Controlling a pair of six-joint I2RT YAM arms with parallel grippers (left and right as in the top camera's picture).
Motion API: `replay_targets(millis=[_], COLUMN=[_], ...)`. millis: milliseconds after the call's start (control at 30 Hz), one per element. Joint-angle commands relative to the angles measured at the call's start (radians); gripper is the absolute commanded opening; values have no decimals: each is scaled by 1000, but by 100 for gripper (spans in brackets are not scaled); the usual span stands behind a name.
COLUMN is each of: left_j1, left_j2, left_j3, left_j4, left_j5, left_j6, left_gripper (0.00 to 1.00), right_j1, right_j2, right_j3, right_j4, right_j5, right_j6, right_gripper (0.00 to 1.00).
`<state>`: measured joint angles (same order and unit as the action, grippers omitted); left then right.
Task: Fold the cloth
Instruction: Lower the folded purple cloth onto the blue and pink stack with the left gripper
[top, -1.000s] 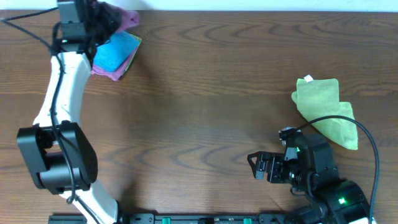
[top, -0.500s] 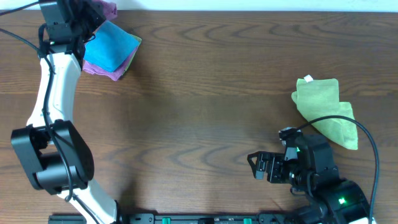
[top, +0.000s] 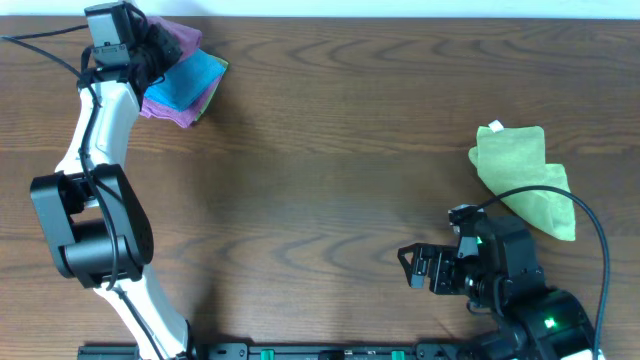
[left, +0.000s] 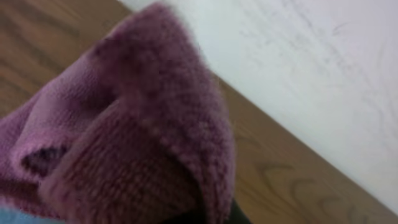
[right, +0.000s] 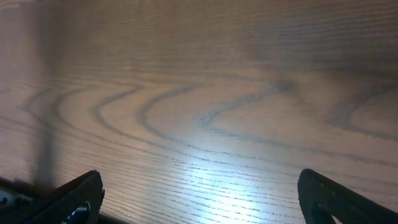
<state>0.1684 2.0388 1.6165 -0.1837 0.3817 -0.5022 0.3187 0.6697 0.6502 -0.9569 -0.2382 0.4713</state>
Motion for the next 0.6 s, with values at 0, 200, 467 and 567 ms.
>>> replay_targets(millis=[0,200,467,567], left_j1=[2,2,2,2], left_j2=[0,-1,-1,-1], left_j3=[24,24,24,24], left_j4=[-44,-211,-314,-322], left_j5=[1,3,0,-1], left_j6=[21,21,28,32], left_gripper=[14,11,9,23], right_j1=[-7,-7,-7,-7], right_j2=[-4,-4,-4,-4], right_j3=[-7,-7,-7,-7], right_j4=[-1,-1,-1,-1], right_j5=[-5,-5,-5,-5], right_j6=[14,14,14,14], right_gripper=[99,99,99,99])
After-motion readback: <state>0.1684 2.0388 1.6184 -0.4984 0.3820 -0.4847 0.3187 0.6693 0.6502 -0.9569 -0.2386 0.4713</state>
